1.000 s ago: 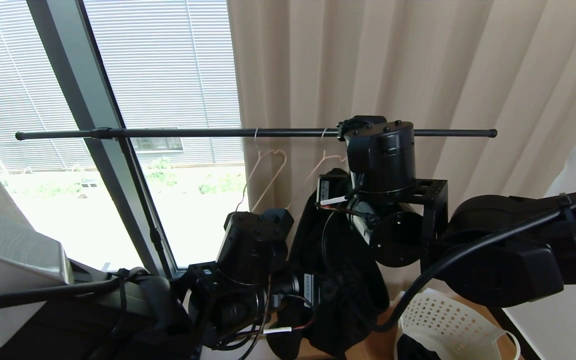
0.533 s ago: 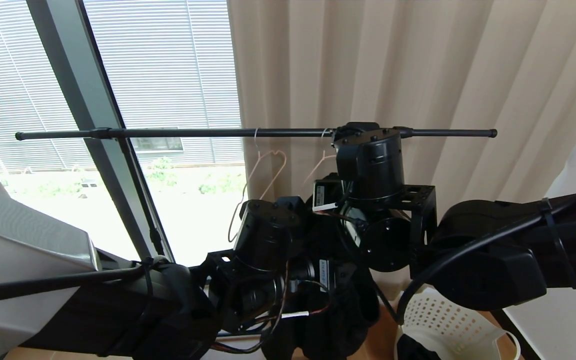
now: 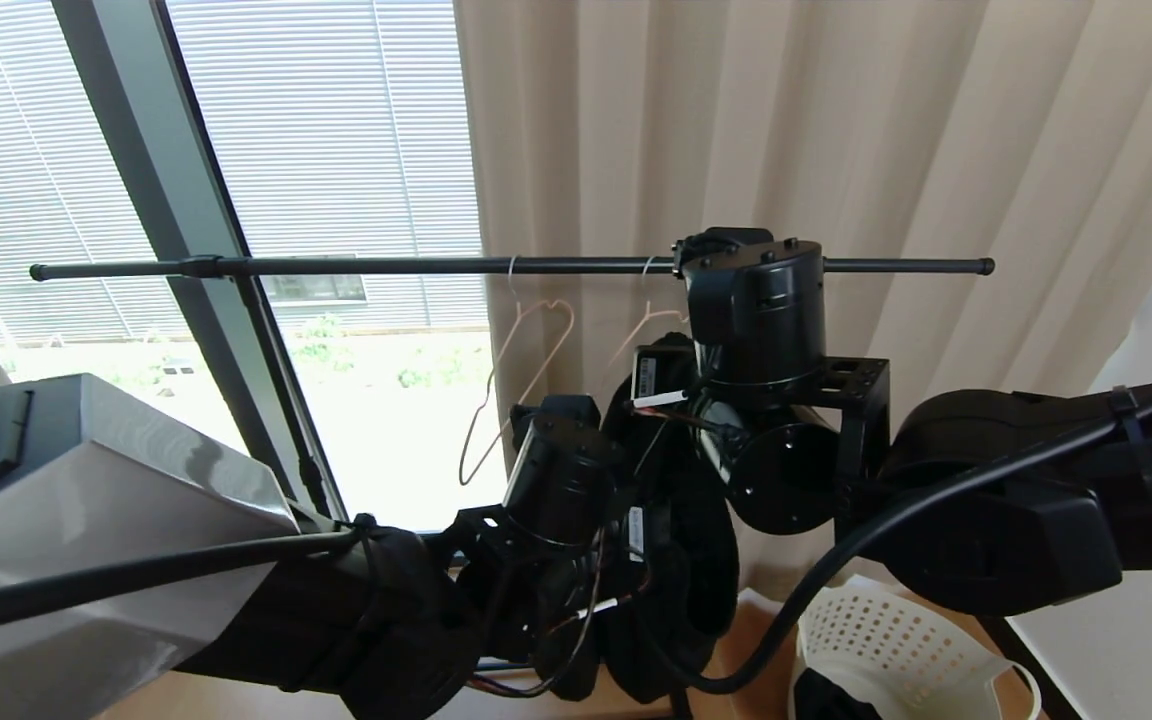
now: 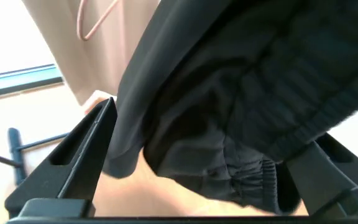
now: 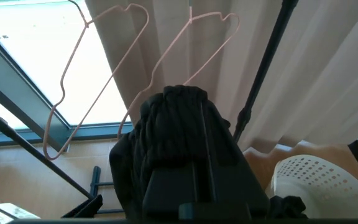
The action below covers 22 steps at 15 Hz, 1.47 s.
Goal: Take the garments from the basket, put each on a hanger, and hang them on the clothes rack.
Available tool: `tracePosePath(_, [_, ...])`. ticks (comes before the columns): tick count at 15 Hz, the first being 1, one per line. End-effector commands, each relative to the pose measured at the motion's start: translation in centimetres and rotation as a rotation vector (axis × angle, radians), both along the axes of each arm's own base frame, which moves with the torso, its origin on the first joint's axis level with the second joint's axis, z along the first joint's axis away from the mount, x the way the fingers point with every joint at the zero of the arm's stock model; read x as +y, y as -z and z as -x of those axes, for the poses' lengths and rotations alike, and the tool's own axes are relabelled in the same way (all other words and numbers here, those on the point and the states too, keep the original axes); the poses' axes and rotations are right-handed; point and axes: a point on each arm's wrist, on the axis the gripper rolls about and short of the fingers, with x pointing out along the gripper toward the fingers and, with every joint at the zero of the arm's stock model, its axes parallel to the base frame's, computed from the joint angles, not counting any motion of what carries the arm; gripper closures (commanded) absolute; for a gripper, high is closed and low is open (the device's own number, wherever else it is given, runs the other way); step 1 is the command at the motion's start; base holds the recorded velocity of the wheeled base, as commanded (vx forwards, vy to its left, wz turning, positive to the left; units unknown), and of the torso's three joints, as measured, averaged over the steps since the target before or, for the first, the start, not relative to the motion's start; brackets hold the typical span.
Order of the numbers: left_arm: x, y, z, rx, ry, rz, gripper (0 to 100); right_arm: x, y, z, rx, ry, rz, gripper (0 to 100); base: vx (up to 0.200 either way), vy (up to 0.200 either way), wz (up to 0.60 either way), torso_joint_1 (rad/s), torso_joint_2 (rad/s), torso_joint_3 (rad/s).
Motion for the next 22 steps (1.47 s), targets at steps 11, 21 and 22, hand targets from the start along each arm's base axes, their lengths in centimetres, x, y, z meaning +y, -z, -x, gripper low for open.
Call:
tracePosePath(11, [2.6, 4.5, 3.3, 0.103, -0.009, -0.19, 0, -3.2, -1.7, -3.2, -0.04, 0.118, -0.035, 100, 0.0, 0.0, 0.0, 0.0, 0.0, 0.0])
tracePosePath(21, [9.8, -3.8, 3.6, -0.041, -0.139, -0.128, 100, -5.1, -1.7, -3.7, -0.03, 0.163, -0.022, 100, 0.0, 0.0, 0.0, 0.0, 0.0, 0.0])
tracePosePath(22, [10.3, -4.3, 3.6, -0.041, -0.149, -0.129, 100, -5.1, -1.7, -3.7, -0.03, 0.163, -0.019, 100, 0.0, 0.0, 0.0, 0.0, 0.0, 0.0])
